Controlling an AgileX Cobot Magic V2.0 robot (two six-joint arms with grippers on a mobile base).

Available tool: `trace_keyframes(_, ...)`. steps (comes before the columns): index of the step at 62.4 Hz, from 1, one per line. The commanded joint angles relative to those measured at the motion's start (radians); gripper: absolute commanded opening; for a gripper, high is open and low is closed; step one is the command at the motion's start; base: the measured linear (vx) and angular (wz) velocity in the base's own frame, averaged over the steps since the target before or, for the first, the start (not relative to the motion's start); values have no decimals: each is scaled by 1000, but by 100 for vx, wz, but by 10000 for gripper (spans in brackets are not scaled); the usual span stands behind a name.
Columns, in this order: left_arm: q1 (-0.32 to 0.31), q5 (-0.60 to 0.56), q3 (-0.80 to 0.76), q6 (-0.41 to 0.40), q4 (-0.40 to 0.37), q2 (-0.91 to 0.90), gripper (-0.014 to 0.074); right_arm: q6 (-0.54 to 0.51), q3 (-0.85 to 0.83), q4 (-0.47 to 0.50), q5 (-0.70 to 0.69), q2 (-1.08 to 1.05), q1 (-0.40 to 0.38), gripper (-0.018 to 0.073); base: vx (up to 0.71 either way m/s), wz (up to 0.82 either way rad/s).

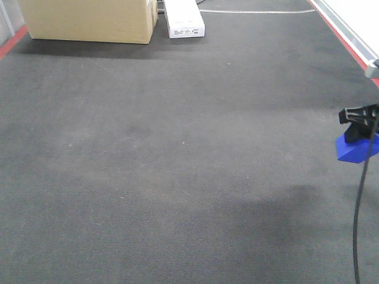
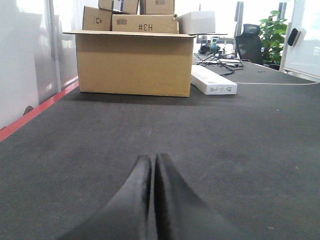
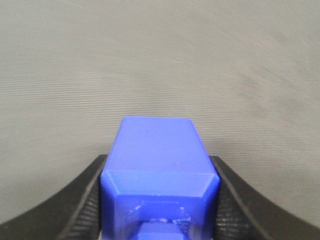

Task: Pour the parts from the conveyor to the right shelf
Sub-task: 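Close the right gripper on the blue block and lift it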

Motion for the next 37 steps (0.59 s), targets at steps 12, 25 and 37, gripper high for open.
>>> trace_keyframes(12, 2, -76, 30, -8, -2, -14, -6, -7, 274, 44, -257, -357, -2, -6, 0, 0)
trace_keyframes(25, 2, -76, 30, -8, -2, -14, -6, -28, 404, 112, -322, -622, 12, -5, 0, 0)
trace_keyframes(37, 2, -76, 30, -8, -2, -14, -6, -48, 521, 108, -371, -828, 112, -5, 0, 0)
